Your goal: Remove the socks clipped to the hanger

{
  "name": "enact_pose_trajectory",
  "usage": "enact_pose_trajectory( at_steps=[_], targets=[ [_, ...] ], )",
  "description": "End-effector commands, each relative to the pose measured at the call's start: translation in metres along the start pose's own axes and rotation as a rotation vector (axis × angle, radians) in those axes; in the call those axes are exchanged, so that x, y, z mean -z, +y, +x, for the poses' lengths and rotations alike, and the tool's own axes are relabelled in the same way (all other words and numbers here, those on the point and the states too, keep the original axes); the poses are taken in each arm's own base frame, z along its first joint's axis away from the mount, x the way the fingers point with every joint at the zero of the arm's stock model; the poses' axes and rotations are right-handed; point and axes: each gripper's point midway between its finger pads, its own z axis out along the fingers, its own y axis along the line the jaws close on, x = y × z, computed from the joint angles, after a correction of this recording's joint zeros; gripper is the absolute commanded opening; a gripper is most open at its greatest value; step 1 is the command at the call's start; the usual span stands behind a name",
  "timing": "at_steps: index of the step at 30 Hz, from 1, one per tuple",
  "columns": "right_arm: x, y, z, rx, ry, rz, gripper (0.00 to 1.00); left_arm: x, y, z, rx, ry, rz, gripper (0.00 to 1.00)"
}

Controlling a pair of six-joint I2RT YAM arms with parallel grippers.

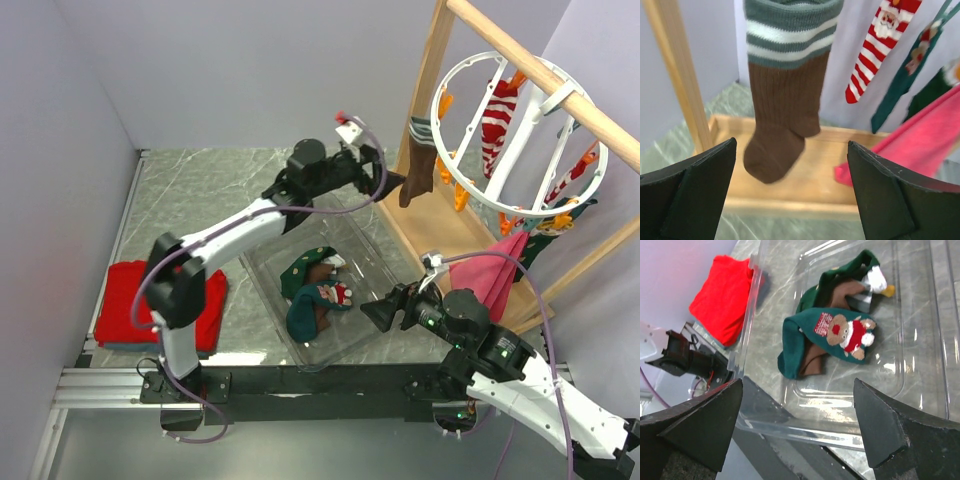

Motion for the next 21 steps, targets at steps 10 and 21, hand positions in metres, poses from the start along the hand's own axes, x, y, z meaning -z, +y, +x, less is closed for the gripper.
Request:
enact_pose_trajectory(
  at_steps=[10, 21],
  targets=[
    [0.019, 0.019, -0.008, -0.006, -0.034, -0.107, 0.96, -0.076, 0.008, -0.004, -0.219, -0.233, 0.234, 0.96],
    [0.015, 0.018, -0.007, -0.009, -0.024, -0.090, 0.95, -0.066, -0.027, -0.024, -0.129, -0.315, 0.422, 0.42]
  ],
)
